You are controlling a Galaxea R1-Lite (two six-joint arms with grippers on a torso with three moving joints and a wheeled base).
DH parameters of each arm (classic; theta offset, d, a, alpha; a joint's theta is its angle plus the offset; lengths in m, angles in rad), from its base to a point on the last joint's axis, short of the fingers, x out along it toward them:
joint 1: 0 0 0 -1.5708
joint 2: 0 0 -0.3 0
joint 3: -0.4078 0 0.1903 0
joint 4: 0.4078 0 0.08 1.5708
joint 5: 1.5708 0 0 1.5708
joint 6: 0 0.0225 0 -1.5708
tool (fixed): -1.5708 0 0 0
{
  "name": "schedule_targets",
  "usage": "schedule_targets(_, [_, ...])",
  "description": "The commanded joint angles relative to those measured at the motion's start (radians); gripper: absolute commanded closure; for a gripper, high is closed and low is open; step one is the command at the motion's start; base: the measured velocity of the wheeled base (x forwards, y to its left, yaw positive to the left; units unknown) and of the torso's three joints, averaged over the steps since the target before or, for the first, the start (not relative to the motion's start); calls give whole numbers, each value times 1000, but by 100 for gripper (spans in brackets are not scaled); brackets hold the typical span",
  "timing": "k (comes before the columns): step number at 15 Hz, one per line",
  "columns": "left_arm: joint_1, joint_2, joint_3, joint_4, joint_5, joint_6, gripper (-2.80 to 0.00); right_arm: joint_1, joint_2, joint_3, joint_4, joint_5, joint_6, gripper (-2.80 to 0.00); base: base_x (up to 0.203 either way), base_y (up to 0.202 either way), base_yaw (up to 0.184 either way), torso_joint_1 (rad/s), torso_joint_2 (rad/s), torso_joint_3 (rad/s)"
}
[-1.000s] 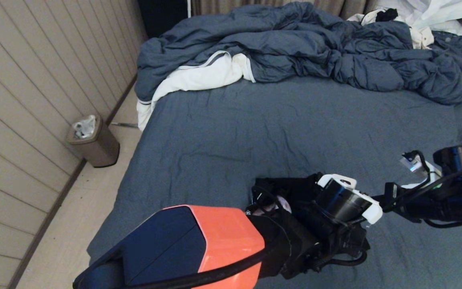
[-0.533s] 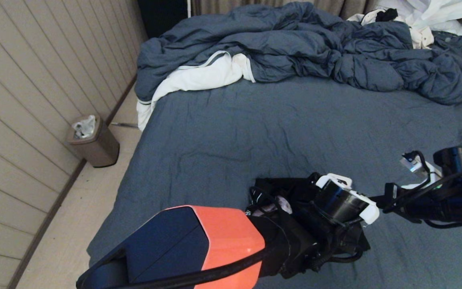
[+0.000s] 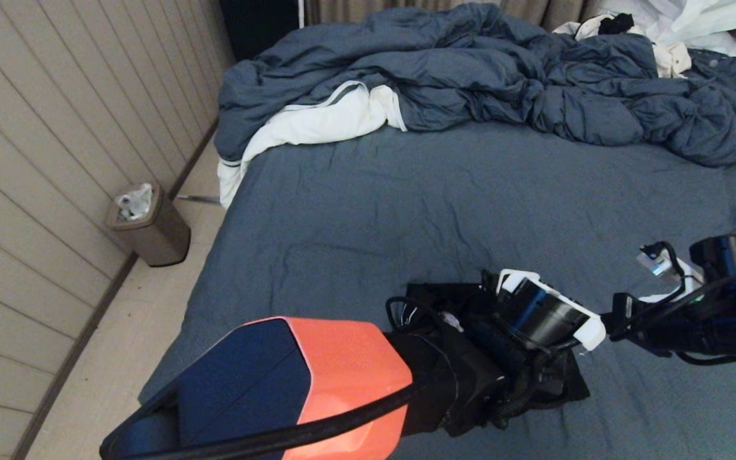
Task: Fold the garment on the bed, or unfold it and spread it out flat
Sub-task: Fold the black T-shirt
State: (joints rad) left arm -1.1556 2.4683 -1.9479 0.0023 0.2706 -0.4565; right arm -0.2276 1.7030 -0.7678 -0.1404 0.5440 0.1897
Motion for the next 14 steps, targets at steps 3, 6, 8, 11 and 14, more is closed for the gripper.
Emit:
schedule_targets(3, [-1, -67, 3, 1, 40, -16, -280, 1, -2, 2, -1, 5, -3, 0, 0, 0, 0, 0, 0, 0])
schedule_targets(6, [-2, -139, 3, 5, 61, -16, -280, 1, -3, 5, -2, 5, -6, 0, 0, 0, 0, 0, 0, 0])
schedule_targets(8, [-1, -212, 17, 24, 73, -17, -280, 1, -13, 5, -1, 5, -6, 0, 0, 0, 0, 0, 0, 0])
schedule_targets(11, [40, -356, 65, 117, 106, -36, -280, -2, -23, -2, -1, 10, -5, 0, 0, 0, 0, 0, 0, 0])
schedule_targets(14, [155, -537, 183, 200, 139, -88, -280, -9, -49, -7, 1, 34, 5, 0, 0, 0, 0, 0, 0, 0])
